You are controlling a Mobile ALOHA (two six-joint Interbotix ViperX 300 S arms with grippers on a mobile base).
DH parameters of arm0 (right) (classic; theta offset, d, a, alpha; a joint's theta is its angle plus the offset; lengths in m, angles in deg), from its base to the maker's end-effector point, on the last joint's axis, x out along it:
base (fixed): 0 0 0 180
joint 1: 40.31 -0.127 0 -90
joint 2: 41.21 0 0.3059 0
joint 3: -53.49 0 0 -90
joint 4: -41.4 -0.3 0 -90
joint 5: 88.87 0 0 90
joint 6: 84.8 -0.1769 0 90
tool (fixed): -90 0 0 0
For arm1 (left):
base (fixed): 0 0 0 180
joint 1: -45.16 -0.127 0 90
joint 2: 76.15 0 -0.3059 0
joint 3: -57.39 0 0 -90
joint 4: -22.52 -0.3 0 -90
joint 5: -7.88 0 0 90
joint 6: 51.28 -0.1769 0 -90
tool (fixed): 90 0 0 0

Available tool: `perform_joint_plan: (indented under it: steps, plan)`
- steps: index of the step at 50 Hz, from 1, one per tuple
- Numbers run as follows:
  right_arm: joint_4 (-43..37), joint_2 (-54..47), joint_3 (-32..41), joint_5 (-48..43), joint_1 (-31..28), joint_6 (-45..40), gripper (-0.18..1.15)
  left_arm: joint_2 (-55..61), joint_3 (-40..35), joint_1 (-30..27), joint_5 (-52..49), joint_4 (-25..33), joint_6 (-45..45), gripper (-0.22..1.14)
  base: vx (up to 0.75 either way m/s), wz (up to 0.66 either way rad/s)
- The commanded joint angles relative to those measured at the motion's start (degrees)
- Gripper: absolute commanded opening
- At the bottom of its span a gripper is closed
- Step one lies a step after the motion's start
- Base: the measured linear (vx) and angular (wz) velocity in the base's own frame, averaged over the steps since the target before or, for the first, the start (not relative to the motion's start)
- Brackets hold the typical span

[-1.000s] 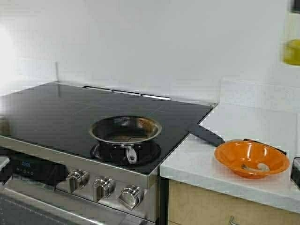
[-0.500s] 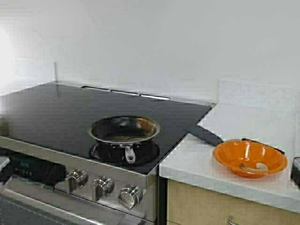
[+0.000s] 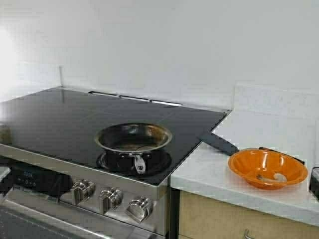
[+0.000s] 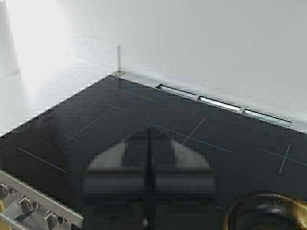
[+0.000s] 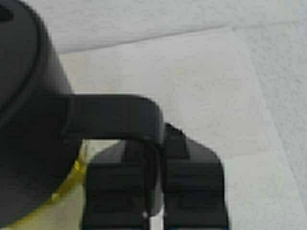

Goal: Add oil to the pan and cook the shrimp and serve it

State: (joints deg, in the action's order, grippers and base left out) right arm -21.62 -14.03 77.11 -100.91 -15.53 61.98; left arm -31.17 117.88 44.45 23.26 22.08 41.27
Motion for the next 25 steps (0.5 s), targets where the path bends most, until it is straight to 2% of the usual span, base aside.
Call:
perform_joint_plan:
  steps: [1,14,25]
  plan:
    - [0.62,1.23,2.02,-4.04,0.0,-2.9,0.07,0.53,-0.35,-0.09,0.26,-0.09,-0.09,0.03,0.0,0.0]
    - [5.8,0.26,1.67,-5.45,-0.09,-9.76,0.07,0.53,-0.26,-0.09,0.26,-0.09,-0.09,0.03,0.0,0.0]
    - [14.77,-0.79,0.97,-7.73,-0.18,-17.05,0.07,0.53,-0.35,-0.09,0.18,-0.09,-0.09,0.03,0.0,0.0]
